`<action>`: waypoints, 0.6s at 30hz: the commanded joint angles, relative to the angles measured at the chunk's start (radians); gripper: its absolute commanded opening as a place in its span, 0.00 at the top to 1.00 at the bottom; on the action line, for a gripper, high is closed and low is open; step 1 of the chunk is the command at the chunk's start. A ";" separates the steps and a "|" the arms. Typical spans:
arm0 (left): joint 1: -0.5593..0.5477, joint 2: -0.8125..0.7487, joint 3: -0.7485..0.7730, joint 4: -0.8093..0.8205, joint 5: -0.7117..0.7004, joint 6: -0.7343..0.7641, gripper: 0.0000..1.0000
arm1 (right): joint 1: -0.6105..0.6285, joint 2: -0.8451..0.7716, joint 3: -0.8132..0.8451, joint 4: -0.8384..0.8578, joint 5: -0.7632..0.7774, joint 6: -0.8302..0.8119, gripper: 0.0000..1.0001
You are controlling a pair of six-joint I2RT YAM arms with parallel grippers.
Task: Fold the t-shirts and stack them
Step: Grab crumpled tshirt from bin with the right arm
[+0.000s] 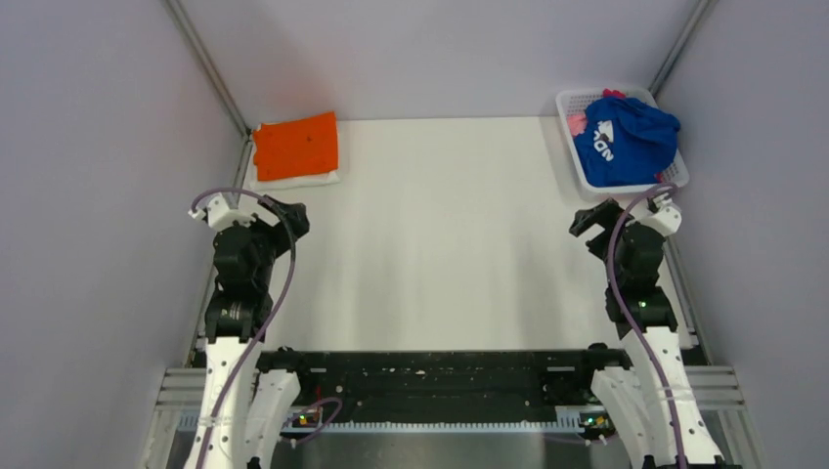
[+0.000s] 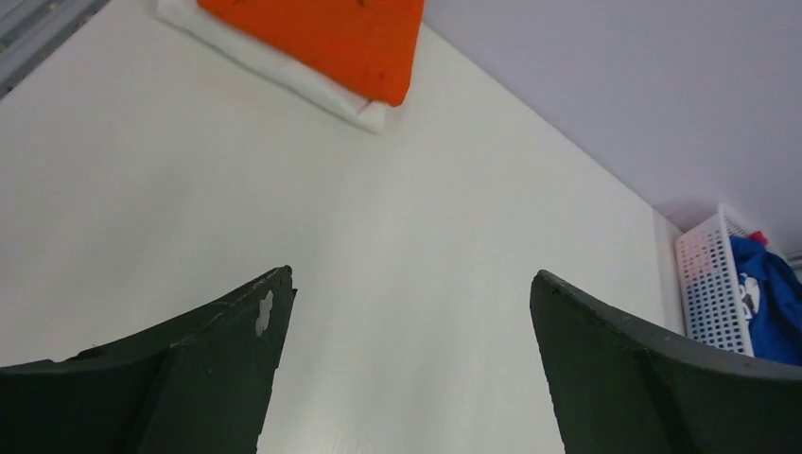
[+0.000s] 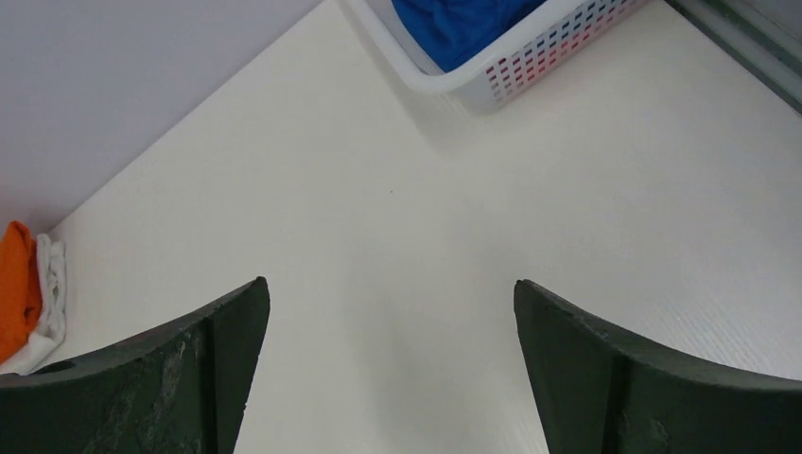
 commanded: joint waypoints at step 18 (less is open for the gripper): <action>0.004 -0.044 0.043 -0.035 -0.191 -0.051 0.01 | -0.112 0.839 0.728 0.009 -0.019 -0.161 0.01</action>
